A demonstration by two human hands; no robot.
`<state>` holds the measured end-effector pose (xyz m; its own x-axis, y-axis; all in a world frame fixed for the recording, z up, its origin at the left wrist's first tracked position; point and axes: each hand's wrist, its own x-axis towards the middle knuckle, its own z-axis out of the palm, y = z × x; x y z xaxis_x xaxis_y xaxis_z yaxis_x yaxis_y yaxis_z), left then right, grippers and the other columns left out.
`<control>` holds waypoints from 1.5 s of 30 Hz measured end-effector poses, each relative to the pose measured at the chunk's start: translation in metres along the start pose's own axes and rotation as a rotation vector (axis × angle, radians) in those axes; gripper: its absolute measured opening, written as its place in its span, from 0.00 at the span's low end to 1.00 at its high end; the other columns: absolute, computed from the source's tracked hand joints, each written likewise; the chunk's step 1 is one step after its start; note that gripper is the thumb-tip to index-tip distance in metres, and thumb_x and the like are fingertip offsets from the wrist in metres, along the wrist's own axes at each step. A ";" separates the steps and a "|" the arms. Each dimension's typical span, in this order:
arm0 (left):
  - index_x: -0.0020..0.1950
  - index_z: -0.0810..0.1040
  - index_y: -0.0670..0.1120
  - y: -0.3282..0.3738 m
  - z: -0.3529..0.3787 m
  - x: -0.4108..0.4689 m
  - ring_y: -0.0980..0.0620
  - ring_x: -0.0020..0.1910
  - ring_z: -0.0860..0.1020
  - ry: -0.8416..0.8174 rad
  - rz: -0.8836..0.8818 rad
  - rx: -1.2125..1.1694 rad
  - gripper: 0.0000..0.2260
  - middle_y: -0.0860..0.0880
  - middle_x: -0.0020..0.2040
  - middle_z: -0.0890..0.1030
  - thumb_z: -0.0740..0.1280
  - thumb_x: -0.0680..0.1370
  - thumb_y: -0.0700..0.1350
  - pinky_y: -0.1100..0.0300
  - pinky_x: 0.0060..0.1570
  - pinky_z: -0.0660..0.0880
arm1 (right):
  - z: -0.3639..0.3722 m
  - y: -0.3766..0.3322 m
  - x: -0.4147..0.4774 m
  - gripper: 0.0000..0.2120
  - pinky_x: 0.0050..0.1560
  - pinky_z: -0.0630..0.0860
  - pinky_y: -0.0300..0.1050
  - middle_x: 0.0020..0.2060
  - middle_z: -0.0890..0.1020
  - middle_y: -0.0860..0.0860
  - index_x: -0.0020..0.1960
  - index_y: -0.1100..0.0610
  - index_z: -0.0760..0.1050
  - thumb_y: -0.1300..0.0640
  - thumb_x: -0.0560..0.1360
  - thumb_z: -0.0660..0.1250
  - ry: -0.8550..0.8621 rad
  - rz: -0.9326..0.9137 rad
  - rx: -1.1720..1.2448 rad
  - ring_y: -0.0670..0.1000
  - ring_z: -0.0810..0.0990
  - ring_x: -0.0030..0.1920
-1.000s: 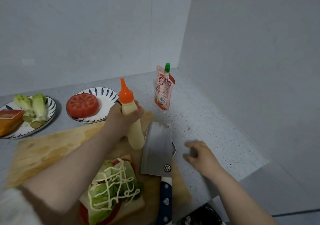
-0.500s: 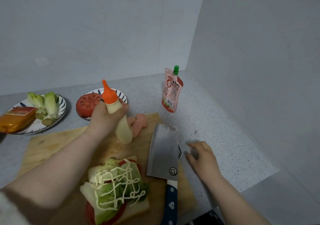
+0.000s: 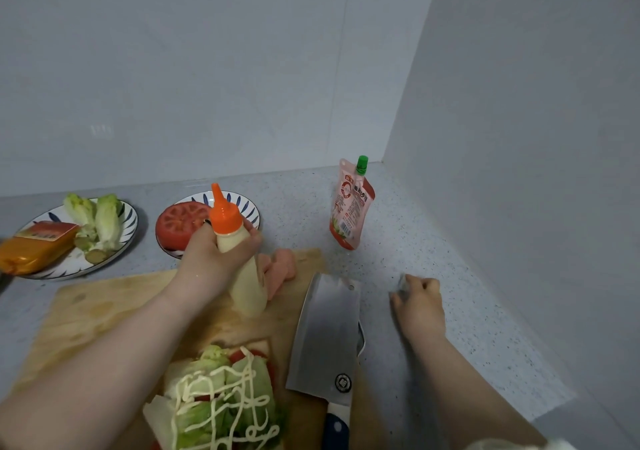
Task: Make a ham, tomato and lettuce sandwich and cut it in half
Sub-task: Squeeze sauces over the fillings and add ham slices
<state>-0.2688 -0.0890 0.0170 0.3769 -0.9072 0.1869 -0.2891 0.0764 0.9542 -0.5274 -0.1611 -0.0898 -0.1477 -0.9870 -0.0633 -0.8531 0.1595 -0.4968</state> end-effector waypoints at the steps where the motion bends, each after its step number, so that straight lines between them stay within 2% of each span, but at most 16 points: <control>1: 0.35 0.72 0.51 0.002 0.001 0.001 0.67 0.29 0.76 -0.002 0.001 -0.004 0.11 0.55 0.30 0.78 0.67 0.73 0.37 0.77 0.27 0.69 | 0.001 0.003 0.003 0.23 0.58 0.70 0.44 0.61 0.66 0.55 0.69 0.56 0.64 0.52 0.76 0.62 0.009 -0.004 -0.002 0.54 0.70 0.59; 6: 0.36 0.73 0.50 0.008 0.008 0.002 0.67 0.28 0.76 -0.030 -0.013 -0.038 0.10 0.56 0.28 0.79 0.67 0.73 0.36 0.73 0.29 0.72 | 0.002 0.004 0.017 0.19 0.55 0.70 0.44 0.61 0.70 0.56 0.65 0.57 0.69 0.52 0.77 0.61 0.069 -0.053 -0.066 0.54 0.72 0.59; 10: 0.37 0.74 0.49 0.014 0.015 0.002 0.67 0.30 0.77 -0.091 0.000 -0.034 0.09 0.55 0.32 0.80 0.66 0.73 0.36 0.77 0.29 0.71 | -0.004 -0.008 0.026 0.12 0.48 0.71 0.45 0.56 0.75 0.59 0.59 0.62 0.69 0.62 0.78 0.55 0.032 0.012 -0.132 0.56 0.75 0.53; 13: 0.37 0.74 0.49 0.017 0.020 0.002 0.66 0.28 0.77 -0.118 -0.011 -0.053 0.09 0.56 0.28 0.80 0.66 0.73 0.36 0.72 0.30 0.73 | -0.016 -0.020 0.027 0.12 0.52 0.72 0.48 0.56 0.74 0.61 0.60 0.64 0.66 0.66 0.77 0.54 -0.048 0.099 -0.167 0.59 0.75 0.54; 16: 0.36 0.74 0.51 0.017 0.024 0.001 0.67 0.28 0.76 -0.129 -0.007 -0.032 0.10 0.59 0.28 0.79 0.67 0.73 0.37 0.76 0.28 0.70 | -0.033 -0.046 0.015 0.18 0.55 0.72 0.50 0.59 0.75 0.61 0.66 0.64 0.64 0.62 0.77 0.57 -0.113 0.085 0.074 0.59 0.76 0.55; 17: 0.35 0.74 0.52 0.018 0.025 0.001 0.68 0.29 0.75 -0.140 -0.005 -0.018 0.11 0.59 0.28 0.79 0.67 0.73 0.37 0.77 0.29 0.70 | -0.041 -0.063 0.008 0.18 0.54 0.73 0.50 0.57 0.77 0.60 0.65 0.63 0.68 0.62 0.77 0.59 -0.111 0.031 0.243 0.57 0.78 0.52; 19: 0.35 0.73 0.52 0.020 0.029 0.001 0.68 0.30 0.75 -0.191 0.002 0.019 0.10 0.56 0.31 0.79 0.68 0.72 0.38 0.77 0.30 0.69 | -0.063 -0.102 -0.012 0.09 0.51 0.78 0.48 0.50 0.81 0.54 0.54 0.58 0.78 0.62 0.74 0.64 -0.104 -0.163 0.624 0.51 0.80 0.43; 21: 0.36 0.73 0.52 0.024 0.031 -0.002 0.67 0.31 0.75 -0.251 0.000 0.050 0.08 0.54 0.35 0.79 0.68 0.72 0.41 0.75 0.32 0.71 | -0.088 -0.140 -0.037 0.05 0.49 0.79 0.43 0.44 0.82 0.47 0.42 0.51 0.80 0.60 0.72 0.68 -0.137 -0.386 0.888 0.45 0.81 0.43; 23: 0.37 0.74 0.52 0.027 0.033 -0.004 0.62 0.34 0.77 -0.278 -0.013 0.056 0.06 0.50 0.38 0.80 0.68 0.72 0.43 0.67 0.38 0.74 | -0.107 -0.167 -0.056 0.06 0.48 0.78 0.34 0.43 0.83 0.44 0.39 0.48 0.80 0.58 0.71 0.69 -0.204 -0.564 1.046 0.42 0.82 0.45; 26: 0.39 0.75 0.52 0.031 0.030 -0.010 0.48 0.41 0.79 -0.284 -0.009 0.072 0.04 0.46 0.41 0.81 0.67 0.72 0.45 0.51 0.46 0.75 | -0.120 -0.187 -0.074 0.07 0.42 0.74 0.26 0.39 0.85 0.43 0.41 0.49 0.78 0.61 0.73 0.66 -0.256 -0.698 1.046 0.35 0.81 0.42; 29: 0.44 0.76 0.42 0.033 0.025 -0.014 0.40 0.45 0.78 -0.290 0.008 0.061 0.05 0.38 0.45 0.81 0.67 0.73 0.44 0.45 0.49 0.74 | -0.113 -0.191 -0.082 0.06 0.47 0.75 0.28 0.46 0.84 0.44 0.45 0.52 0.78 0.61 0.74 0.65 -0.276 -0.728 0.882 0.34 0.80 0.42; 31: 0.47 0.75 0.39 0.033 0.022 -0.016 0.37 0.45 0.78 -0.305 0.011 0.046 0.09 0.36 0.46 0.80 0.67 0.73 0.44 0.44 0.49 0.74 | -0.107 -0.189 -0.083 0.06 0.51 0.76 0.31 0.44 0.84 0.46 0.47 0.51 0.79 0.60 0.74 0.65 -0.257 -0.701 0.833 0.35 0.80 0.43; 34: 0.47 0.75 0.39 0.032 0.018 -0.018 0.39 0.43 0.78 -0.351 0.025 0.062 0.09 0.36 0.44 0.80 0.66 0.73 0.45 0.46 0.48 0.75 | -0.103 -0.187 -0.085 0.08 0.49 0.74 0.28 0.42 0.82 0.40 0.43 0.45 0.75 0.59 0.74 0.65 -0.203 -0.692 0.852 0.33 0.79 0.42; 37: 0.41 0.74 0.45 0.027 0.015 -0.019 0.60 0.32 0.76 -0.372 0.049 0.106 0.05 0.46 0.36 0.79 0.66 0.73 0.45 0.67 0.37 0.74 | -0.107 -0.186 -0.084 0.10 0.42 0.74 0.25 0.36 0.81 0.37 0.41 0.47 0.76 0.62 0.73 0.65 -0.193 -0.654 0.978 0.33 0.80 0.40; 39: 0.38 0.73 0.49 0.026 0.013 -0.020 0.67 0.28 0.73 -0.362 0.044 0.121 0.05 0.52 0.33 0.77 0.66 0.74 0.45 0.74 0.30 0.69 | -0.110 -0.187 -0.084 0.11 0.41 0.74 0.25 0.33 0.81 0.36 0.39 0.47 0.76 0.63 0.73 0.66 -0.188 -0.649 0.986 0.34 0.80 0.40; 45: 0.39 0.73 0.49 0.024 0.006 -0.020 0.64 0.29 0.74 -0.314 0.064 0.159 0.05 0.54 0.33 0.76 0.66 0.73 0.47 0.71 0.31 0.70 | -0.110 -0.187 -0.090 0.09 0.50 0.78 0.38 0.37 0.83 0.45 0.41 0.46 0.75 0.60 0.72 0.67 -0.228 -0.674 0.823 0.44 0.82 0.47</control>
<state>-0.2882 -0.0718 0.0352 0.0720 -0.9874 0.1409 -0.4462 0.0945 0.8899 -0.4098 -0.1003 0.1033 0.3938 -0.8607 0.3228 -0.1144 -0.3944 -0.9118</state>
